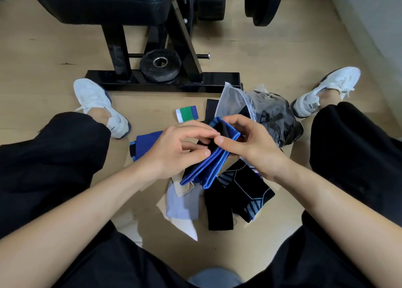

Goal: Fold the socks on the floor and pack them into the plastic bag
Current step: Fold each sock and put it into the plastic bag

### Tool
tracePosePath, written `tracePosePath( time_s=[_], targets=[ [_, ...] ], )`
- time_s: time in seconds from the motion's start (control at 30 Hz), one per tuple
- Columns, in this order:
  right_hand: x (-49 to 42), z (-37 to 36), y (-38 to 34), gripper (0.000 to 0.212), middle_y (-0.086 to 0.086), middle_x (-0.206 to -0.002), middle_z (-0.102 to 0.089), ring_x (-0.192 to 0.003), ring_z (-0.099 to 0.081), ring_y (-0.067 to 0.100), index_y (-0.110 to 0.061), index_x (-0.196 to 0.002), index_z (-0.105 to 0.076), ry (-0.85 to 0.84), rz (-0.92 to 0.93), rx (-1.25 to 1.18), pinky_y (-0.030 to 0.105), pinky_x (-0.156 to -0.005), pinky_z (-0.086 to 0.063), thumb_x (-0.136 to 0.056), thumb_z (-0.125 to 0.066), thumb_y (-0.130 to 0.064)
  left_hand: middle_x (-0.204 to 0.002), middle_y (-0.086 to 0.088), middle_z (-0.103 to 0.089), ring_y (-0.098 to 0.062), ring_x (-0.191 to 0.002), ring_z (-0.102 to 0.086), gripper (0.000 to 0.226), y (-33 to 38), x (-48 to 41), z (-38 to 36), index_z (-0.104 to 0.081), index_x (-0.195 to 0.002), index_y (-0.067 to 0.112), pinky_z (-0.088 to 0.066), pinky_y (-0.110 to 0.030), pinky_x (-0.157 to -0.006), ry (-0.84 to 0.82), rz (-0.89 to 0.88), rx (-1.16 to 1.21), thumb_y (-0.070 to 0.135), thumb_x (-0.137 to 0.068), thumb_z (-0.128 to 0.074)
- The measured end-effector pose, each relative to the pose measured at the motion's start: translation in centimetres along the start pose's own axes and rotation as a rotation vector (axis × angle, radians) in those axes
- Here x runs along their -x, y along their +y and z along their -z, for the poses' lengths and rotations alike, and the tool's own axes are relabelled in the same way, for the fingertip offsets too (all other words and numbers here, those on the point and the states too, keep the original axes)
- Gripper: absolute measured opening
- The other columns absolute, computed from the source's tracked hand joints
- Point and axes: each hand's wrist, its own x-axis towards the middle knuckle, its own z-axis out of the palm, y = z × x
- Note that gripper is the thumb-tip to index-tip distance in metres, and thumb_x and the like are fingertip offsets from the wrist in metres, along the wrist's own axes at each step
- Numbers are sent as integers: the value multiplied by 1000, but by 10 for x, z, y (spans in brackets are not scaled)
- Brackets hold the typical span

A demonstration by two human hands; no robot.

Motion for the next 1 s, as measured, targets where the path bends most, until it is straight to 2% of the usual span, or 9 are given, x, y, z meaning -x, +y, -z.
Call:
tracePosePath(
  time_s=[0.1, 0.2, 0.27, 0.37, 0.5, 0.67, 0.77, 0.87, 1.0],
  targets=[
    [-3, 6, -1, 36, 4, -104, -70, -91, -66, 15, -7, -117, -63, -10, 24, 21, 32, -81, -55, -84, -73, 4, -121, 8, -70, -15, -109, -67, 35, -1, -1, 4, -72, -112, 31, -58, -34, -90, 48, -28, -37, 12, -83, -70],
    [-4, 16, -7, 41, 9, -109, -69, -95, -65, 24, -5, -123, -60, -104, -8, -39, 46, -88, -54, -86, -67, 8, -129, 9, -64, -17, -120, -61, 37, -10, -4, 13, -66, -120, 30, -52, -43, -101, 158, -61, -109, 20, -85, -74],
    [-3, 21, -11, 42, 11, -114, -68, -98, -64, 26, -5, -127, -58, -165, -33, -135, 49, -91, -54, -87, -63, 7, -141, 9, -56, -17, -132, -54, 44, -9, -4, 18, -59, -127, 31, -43, -45, -111, 63, -32, -75, 27, -86, -73],
    [-3, 25, -14, 41, 7, -115, -69, -98, -66, 21, -6, -128, -56, -153, -32, -256, 38, -85, -58, -89, -57, 6, -139, -1, -56, -24, -129, -54, 48, -5, -2, 15, -52, -133, 30, -41, -48, -111, -152, -14, 27, 25, -88, -69],
    [-5, 26, -6, 38, 15, -119, -66, -95, -66, 26, 2, -130, -53, -63, 15, -212, 38, -81, -58, -93, -55, 10, -134, 3, -59, -22, -126, -57, 52, -4, -2, 9, -57, -131, 35, -44, -49, -108, -199, 22, -77, 29, -83, -76],
    [-11, 29, 13, 31, 17, -115, -65, -94, -67, 28, -8, -121, -63, 57, 86, 178, 55, -86, -57, -91, -69, -4, -127, 19, -63, -1, -125, -56, 59, -8, -1, 8, -65, -125, 40, -43, -26, -106, -105, 68, -238, 18, -74, -88],
    [-19, 48, 25, 34, 1, -115, -62, -99, -61, 21, -17, -117, -68, 234, 274, 715, 45, -84, -55, -84, -78, -15, -122, 22, -61, 6, -118, -53, 59, -12, 0, 11, -67, -121, 44, -40, -18, -98, -8, 109, -326, 23, -70, -89],
    [-22, 64, 34, 46, 5, -130, -50, -110, -46, 31, -22, -122, -66, 291, 282, 1166, 39, -91, -48, -78, -81, -18, -114, 29, -60, 17, -110, -49, 58, -16, -2, 13, -69, -119, 40, -32, 0, -86, 82, 151, -367, 19, -69, -90],
    [-27, 76, 45, 52, 6, -130, -45, -110, -51, 34, -21, -131, -60, 277, 128, 1324, 45, -87, -53, -82, -78, -23, -115, 34, -59, 19, -111, -48, 58, -21, -5, 17, -67, -119, 46, -35, -8, -87, 116, 197, -338, 25, -69, -90]
  ],
)
